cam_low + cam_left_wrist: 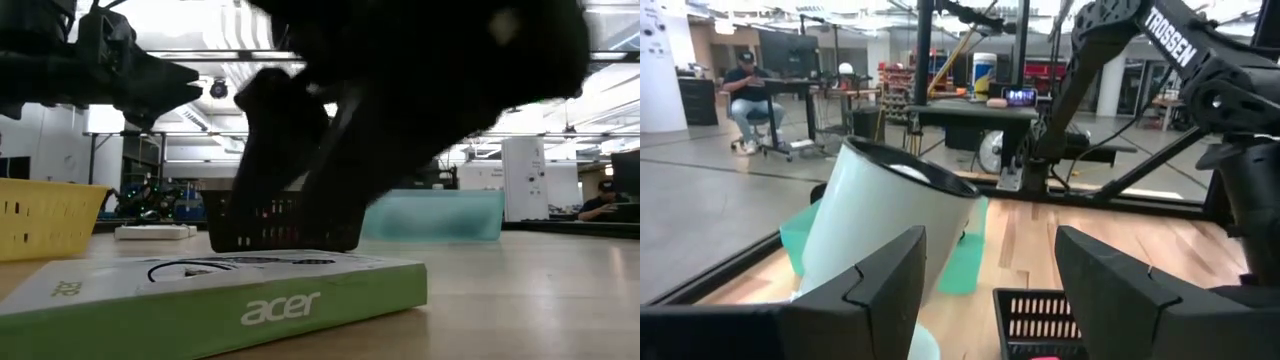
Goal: Pick and place items into bin
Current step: Put the bottom white box into the yellow bin
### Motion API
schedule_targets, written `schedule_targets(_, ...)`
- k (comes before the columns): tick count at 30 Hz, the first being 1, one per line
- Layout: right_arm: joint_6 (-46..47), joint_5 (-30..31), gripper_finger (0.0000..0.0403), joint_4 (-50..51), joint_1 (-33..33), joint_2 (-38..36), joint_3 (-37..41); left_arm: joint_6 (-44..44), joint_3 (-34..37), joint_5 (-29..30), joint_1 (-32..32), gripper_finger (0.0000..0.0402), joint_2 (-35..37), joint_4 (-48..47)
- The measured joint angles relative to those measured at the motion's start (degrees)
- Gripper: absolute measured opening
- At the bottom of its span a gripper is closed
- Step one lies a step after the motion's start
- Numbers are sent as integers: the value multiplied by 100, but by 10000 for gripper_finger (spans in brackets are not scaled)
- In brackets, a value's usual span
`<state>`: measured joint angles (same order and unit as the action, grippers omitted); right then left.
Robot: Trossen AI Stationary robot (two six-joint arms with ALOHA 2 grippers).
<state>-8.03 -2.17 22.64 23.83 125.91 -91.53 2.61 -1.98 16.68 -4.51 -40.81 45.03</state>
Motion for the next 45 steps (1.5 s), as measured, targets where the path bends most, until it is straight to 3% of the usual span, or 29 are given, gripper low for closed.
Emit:
schedule_targets(5,-10,208,370,823,0,265,-648,-17,0,0,0,208,-13,-5)
schedule_targets(11,27,-220,375,1639,-19,374,-1053,-20,0,3,0,208,-10,1)
schedule_targets(19,64,-326,374,1495,-35,298,-1066,-22,0,4,0,208,1,-7)
schedule_targets(25,36,-1000,374,1091,9,308,-1138,-31,0,4,-4,208,-2,-1)
schedule_targets(36,-480,-1051,373,741,248,556,-1077,-35,0,3,-2,208,-29,3)
schedule_targets(45,-581,-1297,310,579,267,597,-1077,-42,2,4,2,208,-63,45)
